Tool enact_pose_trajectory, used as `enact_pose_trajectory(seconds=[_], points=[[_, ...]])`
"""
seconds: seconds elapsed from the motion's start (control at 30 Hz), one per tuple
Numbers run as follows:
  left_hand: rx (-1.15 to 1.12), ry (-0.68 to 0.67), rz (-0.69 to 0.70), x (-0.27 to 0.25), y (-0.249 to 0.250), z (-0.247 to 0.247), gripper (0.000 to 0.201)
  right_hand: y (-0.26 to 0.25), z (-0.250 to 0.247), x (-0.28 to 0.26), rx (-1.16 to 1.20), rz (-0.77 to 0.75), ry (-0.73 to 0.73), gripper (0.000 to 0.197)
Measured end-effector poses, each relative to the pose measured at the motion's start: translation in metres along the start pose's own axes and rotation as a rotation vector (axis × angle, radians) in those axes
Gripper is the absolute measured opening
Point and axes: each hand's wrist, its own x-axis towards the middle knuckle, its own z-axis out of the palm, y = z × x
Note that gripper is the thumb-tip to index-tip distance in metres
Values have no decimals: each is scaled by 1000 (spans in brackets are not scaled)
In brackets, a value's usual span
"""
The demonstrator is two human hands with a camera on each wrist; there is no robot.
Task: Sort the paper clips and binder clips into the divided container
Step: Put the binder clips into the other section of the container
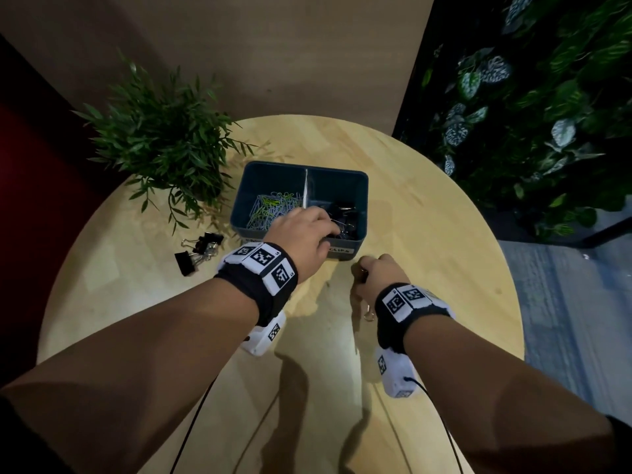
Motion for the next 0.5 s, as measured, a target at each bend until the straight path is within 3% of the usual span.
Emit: enact_pose_trajectory(seconds=[0.07, 0.13, 0.23, 0.33, 0.43, 0.5], points=[[11, 54, -17, -5, -1, -1, 37, 8, -8, -2, 4, -24, -2, 10], [66, 91, -58, -12, -7, 0, 48, 19, -15, -4, 109, 19, 34, 14], [165, -49, -151, -20, -20, 9, 69, 25, -38, -11, 644, 112, 239, 20], [248, -106, -160, -24, -26, 21, 79, 1, -72, -18, 1026, -37, 483, 29], [221, -89, -189, -21, -21, 25, 82, -41, -84, -16, 924, -250, 594, 31], [202, -96, -198, -20, -19, 23, 82, -62, -76, -14, 654, -286, 491, 29]])
